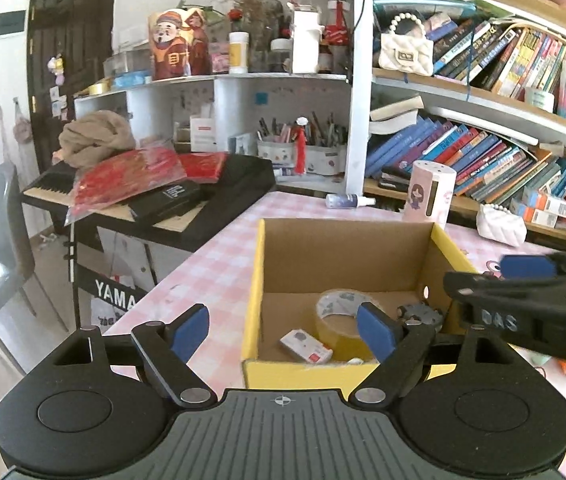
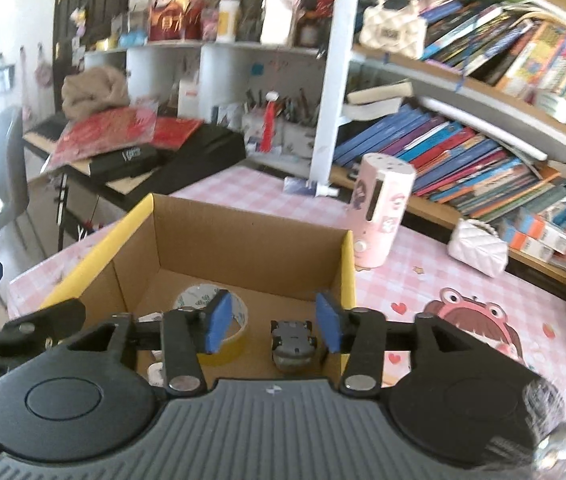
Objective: Organize objects
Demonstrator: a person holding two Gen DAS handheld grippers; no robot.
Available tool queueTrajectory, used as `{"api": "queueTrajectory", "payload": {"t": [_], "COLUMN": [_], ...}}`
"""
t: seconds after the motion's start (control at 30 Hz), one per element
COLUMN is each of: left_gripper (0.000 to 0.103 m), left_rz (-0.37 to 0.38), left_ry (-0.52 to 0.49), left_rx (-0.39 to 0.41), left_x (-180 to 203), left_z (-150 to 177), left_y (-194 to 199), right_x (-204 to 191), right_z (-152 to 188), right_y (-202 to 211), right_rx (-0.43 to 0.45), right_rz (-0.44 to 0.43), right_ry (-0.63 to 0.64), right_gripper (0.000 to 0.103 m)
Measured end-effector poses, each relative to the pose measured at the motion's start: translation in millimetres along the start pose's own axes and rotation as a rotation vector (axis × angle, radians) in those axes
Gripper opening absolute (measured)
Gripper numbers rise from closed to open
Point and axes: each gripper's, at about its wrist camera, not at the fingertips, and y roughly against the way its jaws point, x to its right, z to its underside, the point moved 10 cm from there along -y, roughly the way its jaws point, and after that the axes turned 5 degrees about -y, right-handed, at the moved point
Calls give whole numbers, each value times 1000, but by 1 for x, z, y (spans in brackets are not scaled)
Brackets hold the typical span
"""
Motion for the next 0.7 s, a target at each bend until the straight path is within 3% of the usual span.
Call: {"api": "queueTrajectory", "payload": {"t": [0.27, 0.4, 0.7], "left_gripper": [90, 91, 91], "left_rz": [-32, -36, -36], "left_ry": [4, 3, -21], "left_rx": [-36, -78, -147], "left_x": [-21, -28, -38], "left_z": [31, 52, 94], "left_y": [23, 34, 63], "right_x": [-14, -27, -50], "right_z": [36, 60, 109], "right_y": [39, 50, 75], "right_rx": [26, -19, -107], "right_rz": [63, 77, 108], "right_ry": [-42, -43, -62], "right_gripper": [65, 76, 85]}}
